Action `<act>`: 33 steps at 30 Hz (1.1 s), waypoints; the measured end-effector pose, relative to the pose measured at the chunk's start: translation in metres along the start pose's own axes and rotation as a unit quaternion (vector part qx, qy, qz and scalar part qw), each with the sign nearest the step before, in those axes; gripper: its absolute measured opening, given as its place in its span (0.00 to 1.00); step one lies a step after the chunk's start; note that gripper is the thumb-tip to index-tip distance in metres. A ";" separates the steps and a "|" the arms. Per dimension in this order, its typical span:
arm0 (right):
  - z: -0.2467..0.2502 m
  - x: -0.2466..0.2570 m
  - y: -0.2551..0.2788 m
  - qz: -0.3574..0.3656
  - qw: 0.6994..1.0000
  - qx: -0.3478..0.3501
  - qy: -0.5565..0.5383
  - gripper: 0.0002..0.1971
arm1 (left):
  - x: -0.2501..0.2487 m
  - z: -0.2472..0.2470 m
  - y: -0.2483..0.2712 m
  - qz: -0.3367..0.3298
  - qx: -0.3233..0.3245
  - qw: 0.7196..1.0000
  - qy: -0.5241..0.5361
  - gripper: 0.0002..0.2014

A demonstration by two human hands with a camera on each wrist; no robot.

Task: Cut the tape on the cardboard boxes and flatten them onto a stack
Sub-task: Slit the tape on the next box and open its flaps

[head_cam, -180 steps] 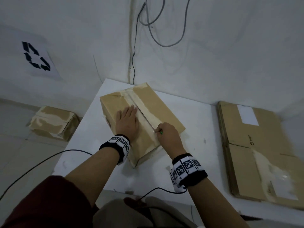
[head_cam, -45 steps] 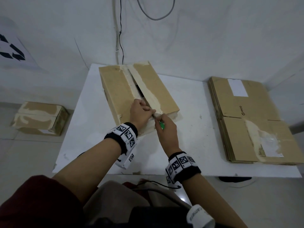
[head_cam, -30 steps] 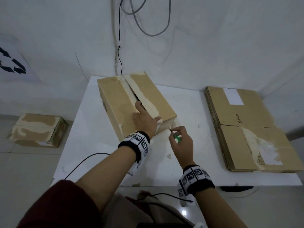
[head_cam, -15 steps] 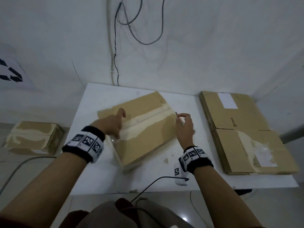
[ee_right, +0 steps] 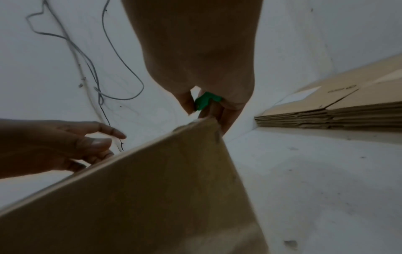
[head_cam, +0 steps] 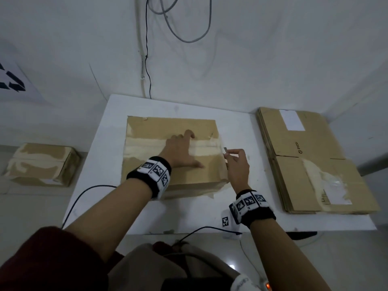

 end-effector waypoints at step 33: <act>-0.054 0.092 -0.059 0.251 0.787 0.251 0.505 0.05 | -0.016 -0.013 -0.011 0.023 0.032 0.998 -0.055 0.42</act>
Point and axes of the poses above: each hand's wrist, its own y-axis away from the middle knuckle, its own z-axis out of the back of the hand, x = y × z, the point moved 6 cm from there along -y, towards the middle knuckle, and after that the axes turned 5 degrees about x, right-handed, at the moved point
